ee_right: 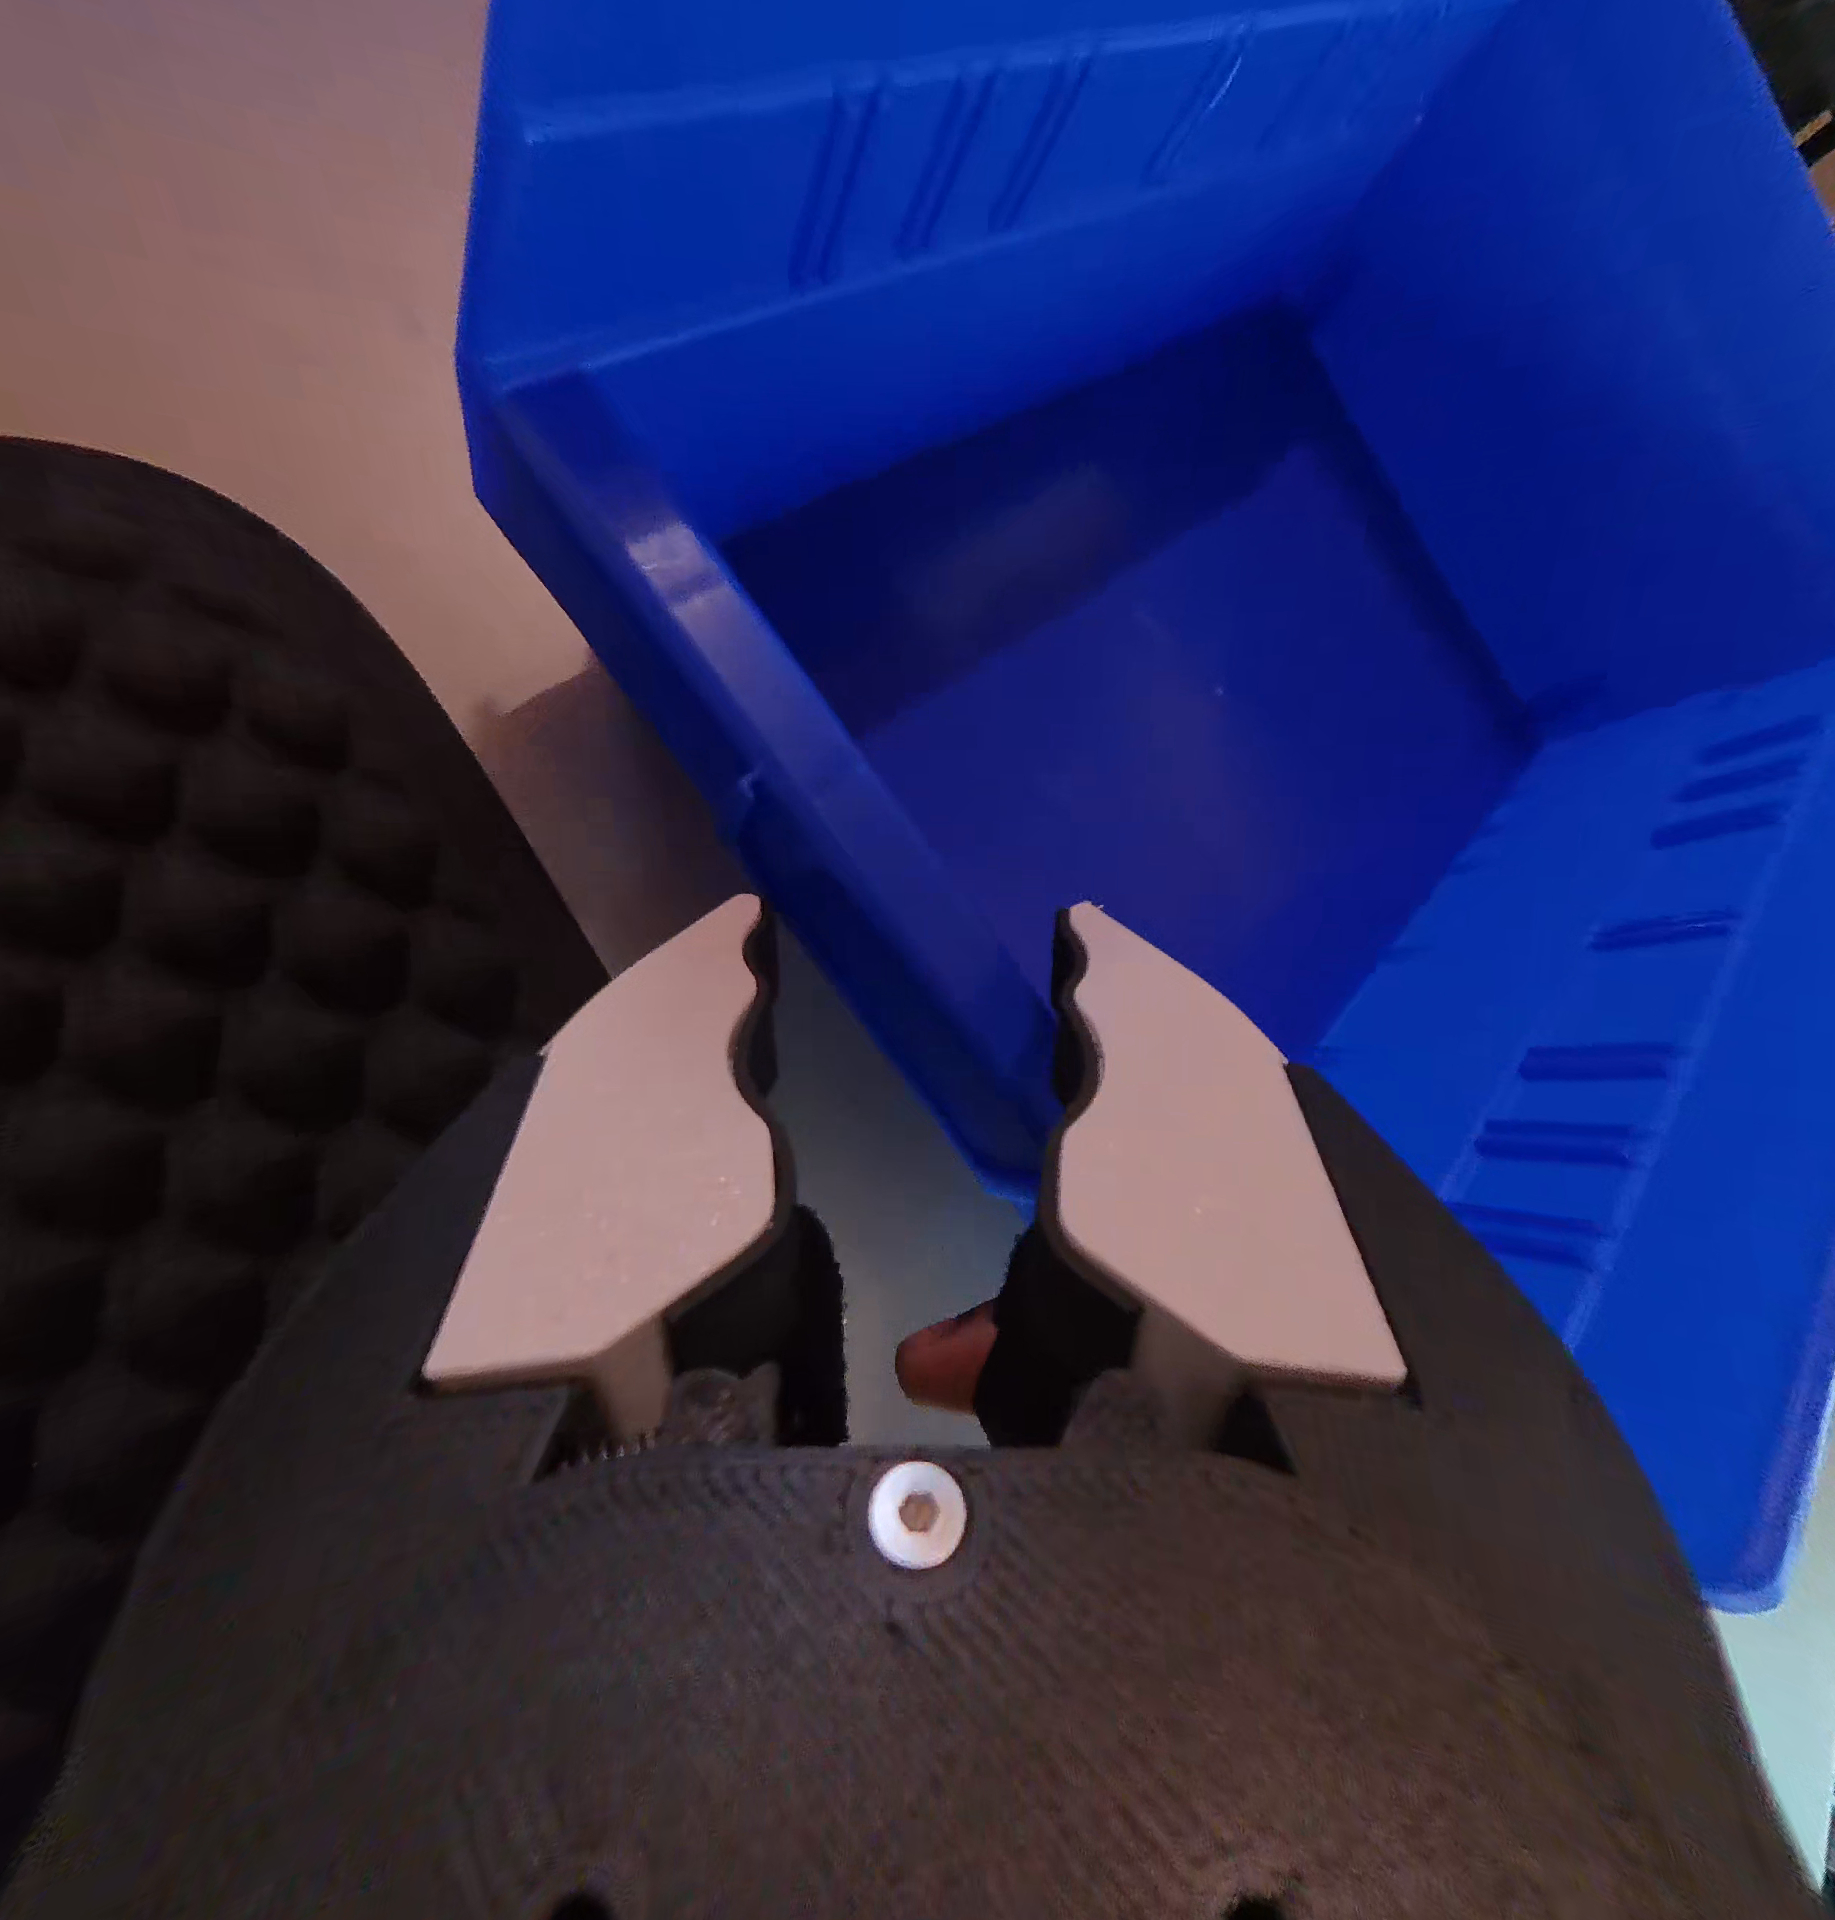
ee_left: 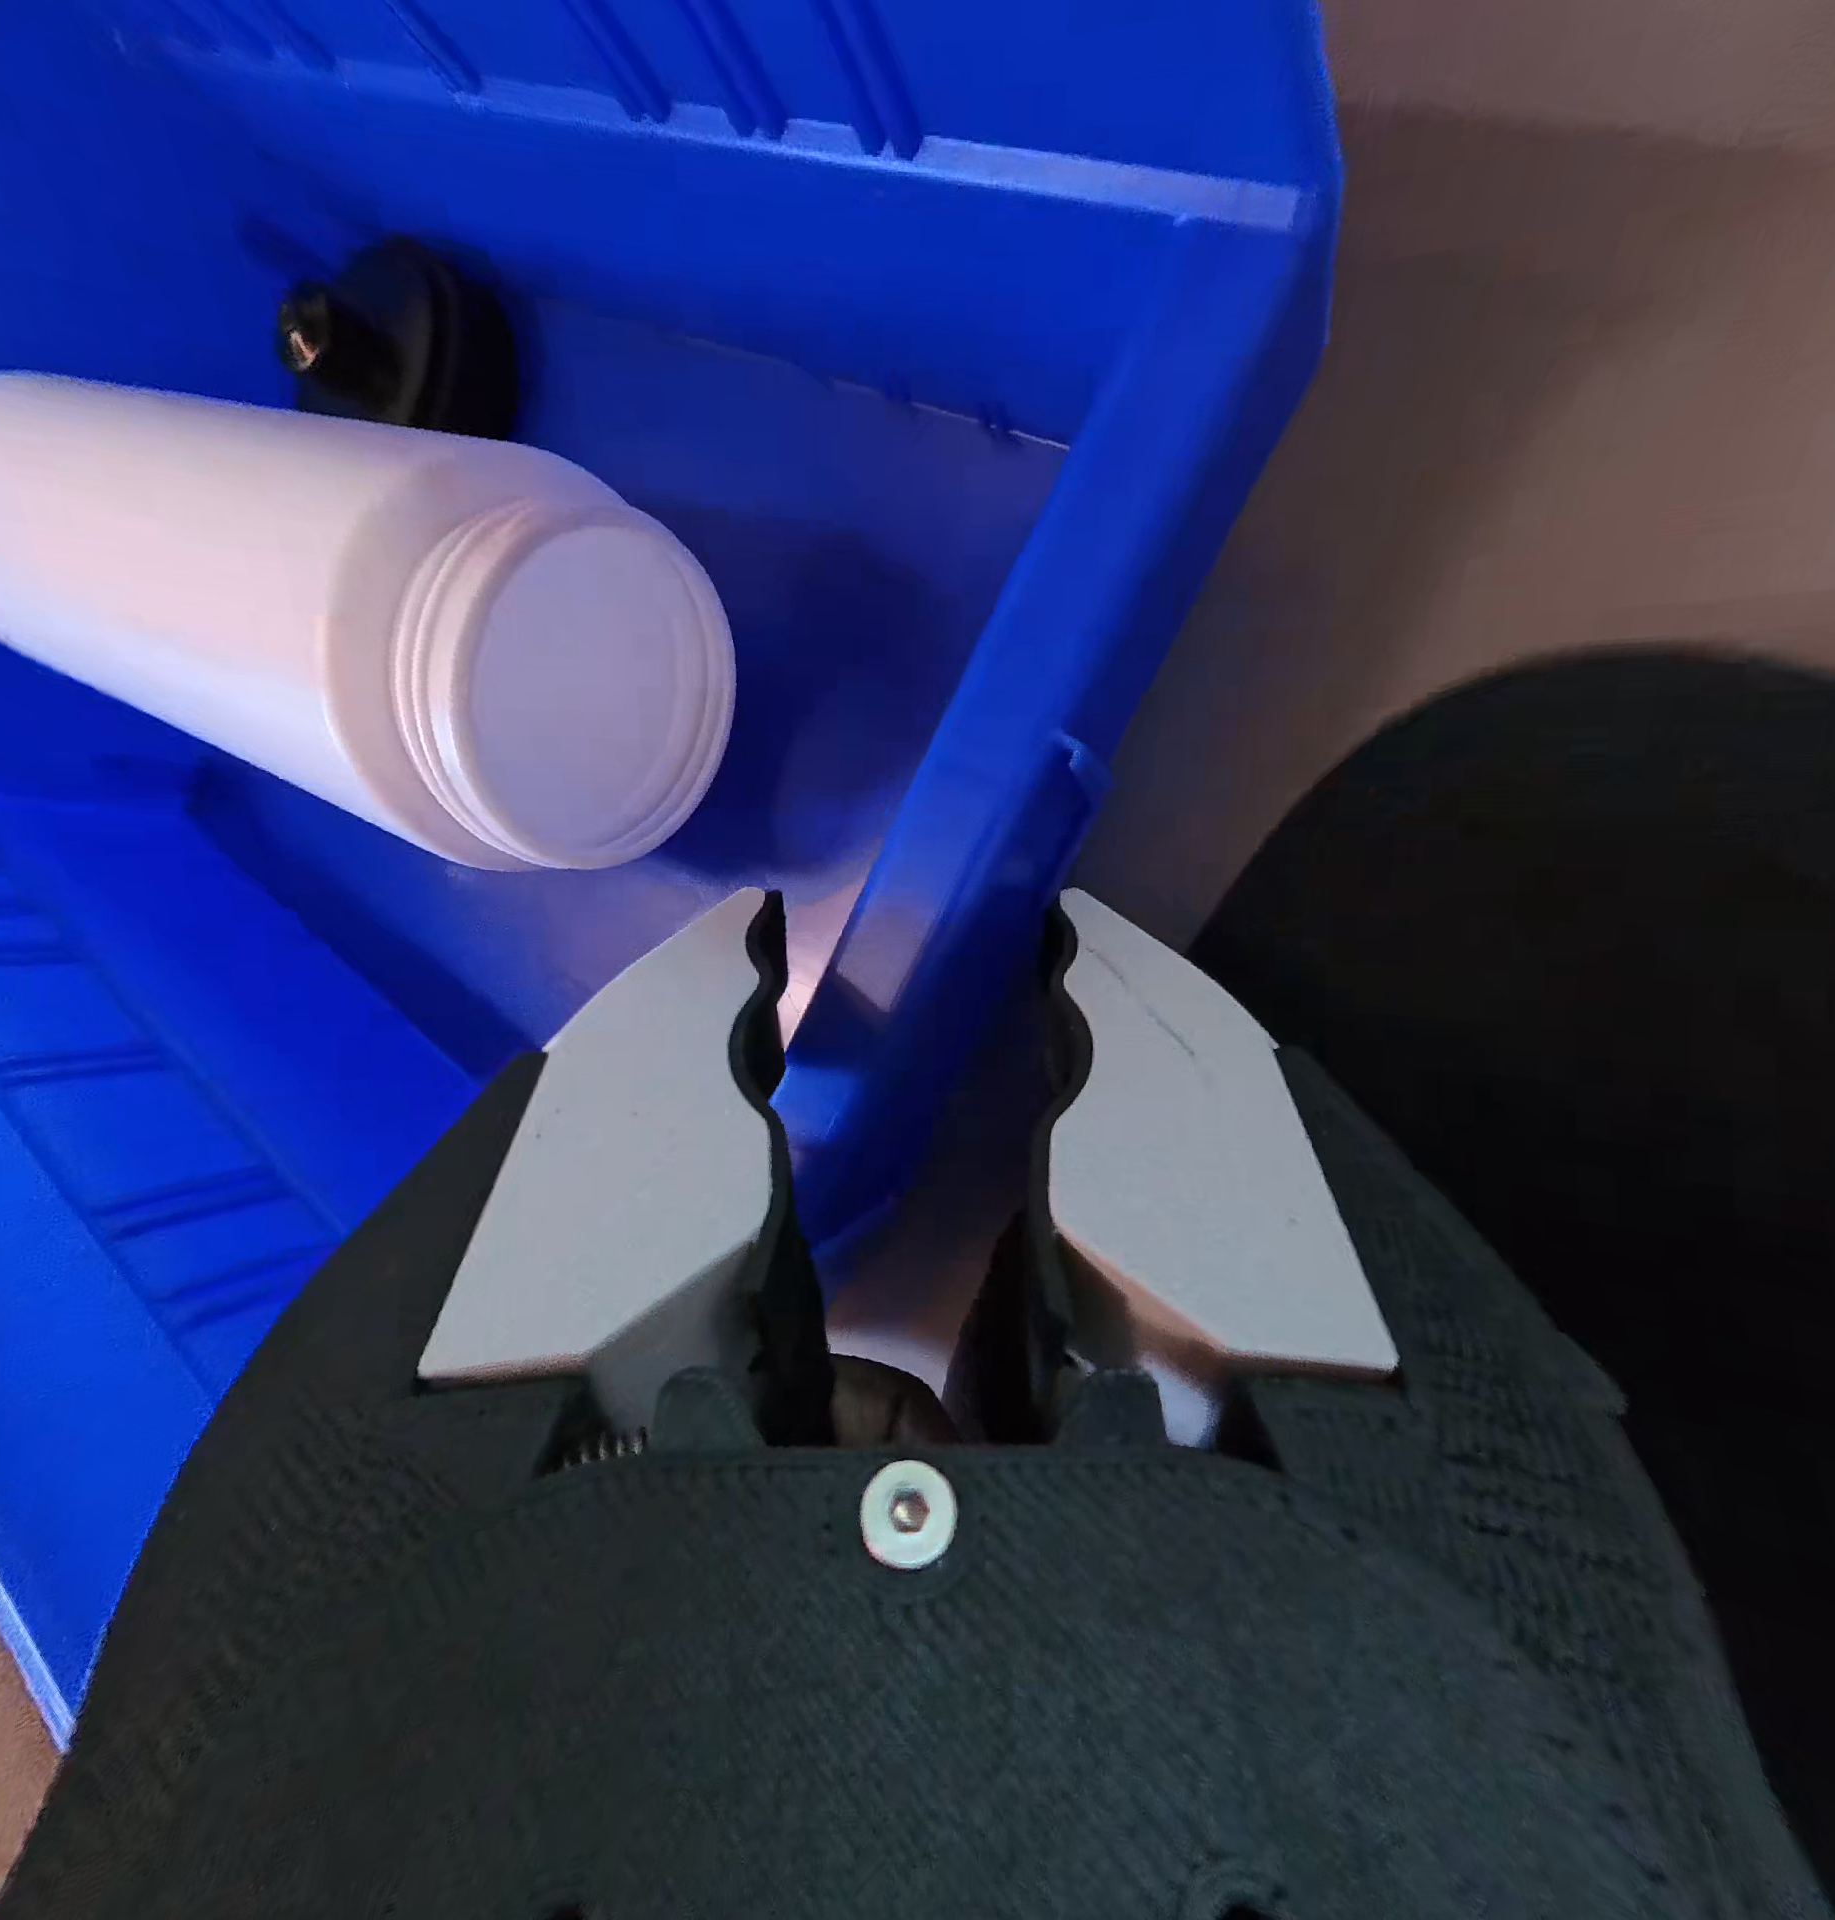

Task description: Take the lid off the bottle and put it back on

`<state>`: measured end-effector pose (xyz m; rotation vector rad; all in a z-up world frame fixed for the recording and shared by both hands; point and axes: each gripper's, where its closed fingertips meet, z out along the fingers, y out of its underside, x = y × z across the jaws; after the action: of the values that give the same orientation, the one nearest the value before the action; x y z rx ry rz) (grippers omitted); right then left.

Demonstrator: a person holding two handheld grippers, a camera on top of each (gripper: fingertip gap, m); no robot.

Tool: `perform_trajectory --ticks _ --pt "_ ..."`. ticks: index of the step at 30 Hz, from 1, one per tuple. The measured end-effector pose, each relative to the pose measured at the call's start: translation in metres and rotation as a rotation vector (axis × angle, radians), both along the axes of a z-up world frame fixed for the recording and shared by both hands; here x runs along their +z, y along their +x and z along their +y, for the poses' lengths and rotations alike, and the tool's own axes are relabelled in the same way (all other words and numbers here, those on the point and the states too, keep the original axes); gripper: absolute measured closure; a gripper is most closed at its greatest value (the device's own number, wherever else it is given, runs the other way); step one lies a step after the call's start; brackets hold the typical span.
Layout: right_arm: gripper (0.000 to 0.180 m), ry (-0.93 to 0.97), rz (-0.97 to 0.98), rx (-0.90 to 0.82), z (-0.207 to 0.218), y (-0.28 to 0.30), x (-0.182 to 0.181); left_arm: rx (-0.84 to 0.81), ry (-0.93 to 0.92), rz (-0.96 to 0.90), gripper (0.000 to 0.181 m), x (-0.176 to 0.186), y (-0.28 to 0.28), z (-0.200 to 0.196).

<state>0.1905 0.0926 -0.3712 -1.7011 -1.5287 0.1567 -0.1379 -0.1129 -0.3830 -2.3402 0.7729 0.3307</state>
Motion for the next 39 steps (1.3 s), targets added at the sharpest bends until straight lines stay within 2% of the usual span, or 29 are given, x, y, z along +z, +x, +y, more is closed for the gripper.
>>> perform_trajectory --ticks 4,7,10,12,16,28,31,34,39 --pt "0.119 0.025 -0.031 0.007 0.001 0.001 0.000 0.028 0.005 -0.008 0.134 0.001 -0.030 -0.025" --pt "0.112 0.083 -0.131 0.031 0.009 0.005 0.000 0.040 0.003 -0.006 0.134 0.001 -0.046 -0.035" --pt "0.105 0.061 -0.200 0.080 0.013 0.007 0.001 0.041 -0.030 0.000 0.135 0.000 -0.060 -0.042" --pt "0.108 0.045 -0.255 0.125 0.016 0.009 -0.003 0.021 -0.041 0.026 0.135 -0.001 -0.069 -0.047" --pt "0.141 -0.025 -0.360 0.167 0.011 0.021 -0.016 0.002 -0.035 0.032 0.135 0.000 -0.081 -0.056" --pt "0.140 -0.156 -0.442 0.010 0.001 0.061 -0.018 0.044 -0.011 0.024 0.132 0.001 -0.106 -0.096" --pt "0.138 -0.162 -0.413 0.012 0.000 0.064 -0.017 0.089 0.037 0.042 0.128 0.004 -0.112 -0.102" --pt "0.118 -0.197 -0.288 0.017 -0.006 0.057 -0.005 0.128 0.132 -0.027 0.127 0.022 -0.103 -0.103" --pt "0.113 -0.104 -0.088 0.120 -0.017 0.041 0.031 0.108 0.477 -0.094 0.127 0.092 -0.089 -0.089"
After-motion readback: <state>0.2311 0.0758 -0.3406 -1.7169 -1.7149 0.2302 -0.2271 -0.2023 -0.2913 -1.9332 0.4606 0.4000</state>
